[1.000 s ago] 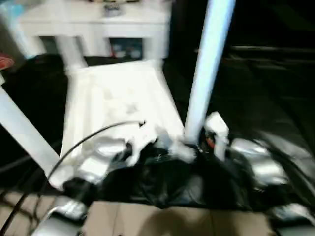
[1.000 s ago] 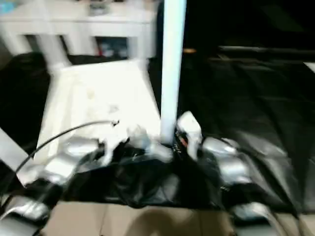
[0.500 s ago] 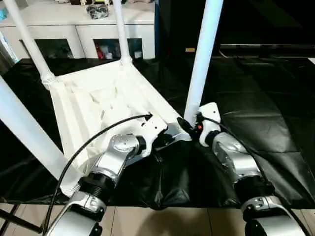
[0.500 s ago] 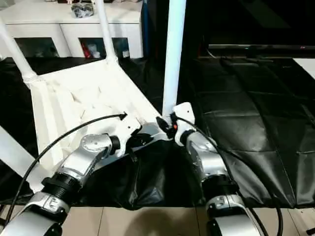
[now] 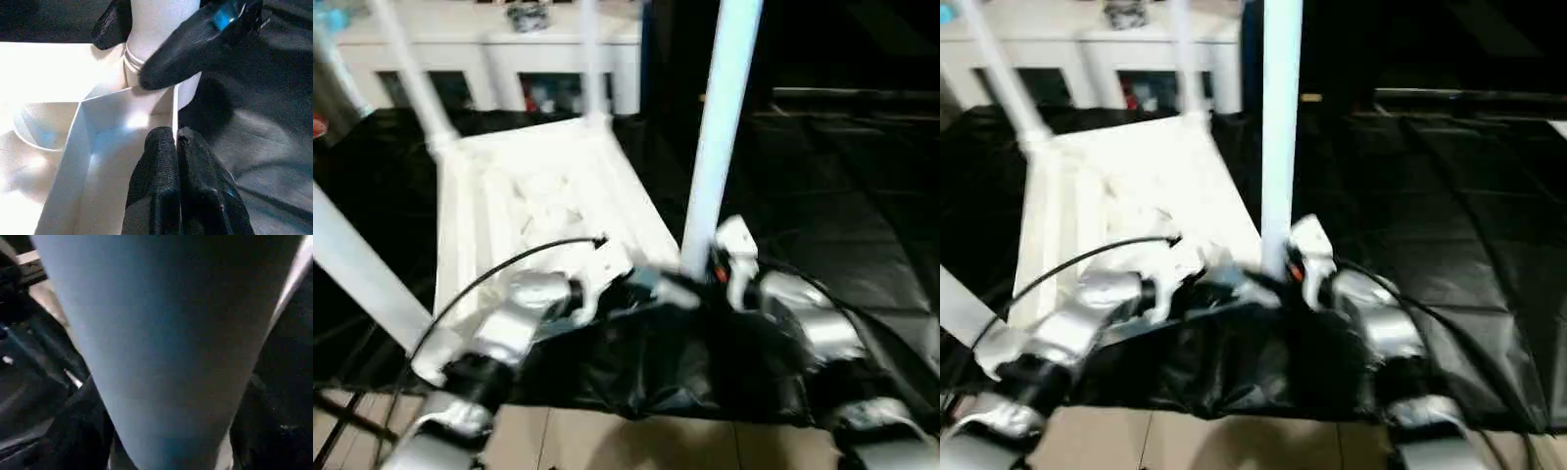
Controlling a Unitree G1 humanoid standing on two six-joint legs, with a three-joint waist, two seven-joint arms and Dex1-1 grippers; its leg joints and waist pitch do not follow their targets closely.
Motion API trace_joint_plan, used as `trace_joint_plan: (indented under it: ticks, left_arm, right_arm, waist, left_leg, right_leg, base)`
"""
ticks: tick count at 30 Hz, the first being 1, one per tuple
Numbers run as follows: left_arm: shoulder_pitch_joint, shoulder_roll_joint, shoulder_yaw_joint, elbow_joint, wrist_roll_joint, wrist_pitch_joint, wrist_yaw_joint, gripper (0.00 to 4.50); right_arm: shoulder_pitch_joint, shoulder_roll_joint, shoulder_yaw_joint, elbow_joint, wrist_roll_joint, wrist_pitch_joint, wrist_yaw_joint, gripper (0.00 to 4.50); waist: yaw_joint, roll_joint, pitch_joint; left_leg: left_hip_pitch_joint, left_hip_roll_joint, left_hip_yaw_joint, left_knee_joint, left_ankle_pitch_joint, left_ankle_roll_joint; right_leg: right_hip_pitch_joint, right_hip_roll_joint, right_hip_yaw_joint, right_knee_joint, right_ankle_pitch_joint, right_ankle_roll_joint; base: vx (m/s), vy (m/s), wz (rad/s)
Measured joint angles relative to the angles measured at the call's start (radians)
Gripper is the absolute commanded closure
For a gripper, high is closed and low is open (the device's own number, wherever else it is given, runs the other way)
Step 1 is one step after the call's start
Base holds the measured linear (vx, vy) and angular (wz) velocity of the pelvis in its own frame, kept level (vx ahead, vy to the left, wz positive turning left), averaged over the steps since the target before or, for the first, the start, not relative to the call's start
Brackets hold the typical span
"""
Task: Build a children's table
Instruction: Rotate leg to tighten
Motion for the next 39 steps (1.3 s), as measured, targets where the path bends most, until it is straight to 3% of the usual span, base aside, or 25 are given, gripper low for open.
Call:
trace_joint_plan:
  ticks: [7, 9, 12, 18, 27, 30, 35, 39]
  left_arm:
    - [0.031, 0.061, -0.016, -0.048, -0.032, 0.0, -0.121, 4.5]
    - [0.039, 0.075, -0.02, -0.058, -0.044, 0.002, -0.152, 4.5]
    - [0.04, 0.089, -0.026, -0.068, -0.048, 0.003, -0.184, 4.5]
    - [0.043, 0.099, -0.027, -0.078, -0.052, 0.006, -0.207, 4.5]
    - [0.06, 0.082, -0.036, -0.088, -0.052, 0.007, -0.187, 4.5]
    - [0.06, 0.052, -0.016, -0.071, -0.03, 0.008, -0.083, 4.5]
    - [0.045, -0.009, 0.013, -0.036, 0.008, 0.021, 0.082, 4.5]
    - [0.036, -0.057, 0.025, -0.021, 0.041, 0.038, 0.18, 4.5]
  right_arm:
    - [0.047, -0.081, 0.034, -0.09, 0.052, 0.046, 0.195, 1.41]
    - [0.056, -0.097, 0.046, -0.107, 0.068, 0.062, 0.239, 1.74]
    - [0.061, -0.114, 0.059, -0.126, 0.072, 0.071, 0.272, 1.88]
    - [0.068, -0.121, 0.068, -0.147, 0.072, 0.078, 0.295, 1.98]
    - [0.107, -0.112, 0.069, -0.185, 0.072, 0.083, 0.279, 1.99]
    - [0.105, -0.049, 0.025, -0.141, 0.055, 0.056, 0.14, 2.0]
    - [0.066, 0.069, -0.03, -0.057, 0.027, 0.032, -0.138, 2.01]
    - [0.046, 0.151, -0.064, -0.022, 0.006, 0.021, -0.319, 2.01]
  waist:
    - [0.016, 0.0, 0.001]
    - [0.02, 0.0, 0.001]
    - [0.026, 0.0, 0.001]
    - [0.038, 0.0, 0.001]
    - [0.04, 0.0, 0.001]
    - [0.031, -0.001, 0.0]
    - [-0.017, -0.001, 0.0]
    - [-0.028, 0.0, 0.0]
  left_leg:
    - [-0.001, 0.001, 0.0, 0.0, 0.0, 0.0]
    - [-0.001, 0.001, 0.001, 0.0, 0.0, 0.0]
    - [-0.002, 0.001, 0.001, 0.002, 0.0, 0.0]
    - [-0.002, 0.001, 0.001, 0.003, 0.0, 0.0]
    - [-0.002, 0.001, 0.001, 0.003, 0.0, 0.0]
    - [0.001, 0.001, 0.001, 0.006, 0.0, 0.0]
    - [0.004, 0.0, 0.0, 0.007, 0.001, -0.001]
    - [0.003, 0.0, -0.001, 0.006, 0.001, -0.001]
  right_leg:
    - [0.0, 0.0, 0.0, 0.0, 0.0, 0.0]
    - [0.0, 0.0, 0.0, 0.0, 0.0, 0.0]
    - [0.0, 0.0, 0.0, 0.001, 0.0, 0.0]
    - [0.0, 0.0, 0.001, 0.001, 0.0, 0.0]
    - [0.0, 0.0, 0.001, 0.001, 0.0, 0.001]
    - [0.001, 0.0, 0.002, 0.006, -0.002, 0.003]
    - [0.001, 0.0, 0.002, 0.007, -0.004, 0.007]
    - [0.001, 0.0, 0.001, 0.007, -0.004, 0.007]
  base:
    - [0.0, 0.0, 0.0]
    - [0.0, 0.0, 0.0]
    - [0.0, 0.0, 0.0]
    - [0.0, 0.0, 0.0]
    - [0.0, 0.0, 0.0]
    - [0.0, 0.0, 0.0]
    - [0.0, 0.0, 0.0]
    - [0.0, 0.0, 0.0]
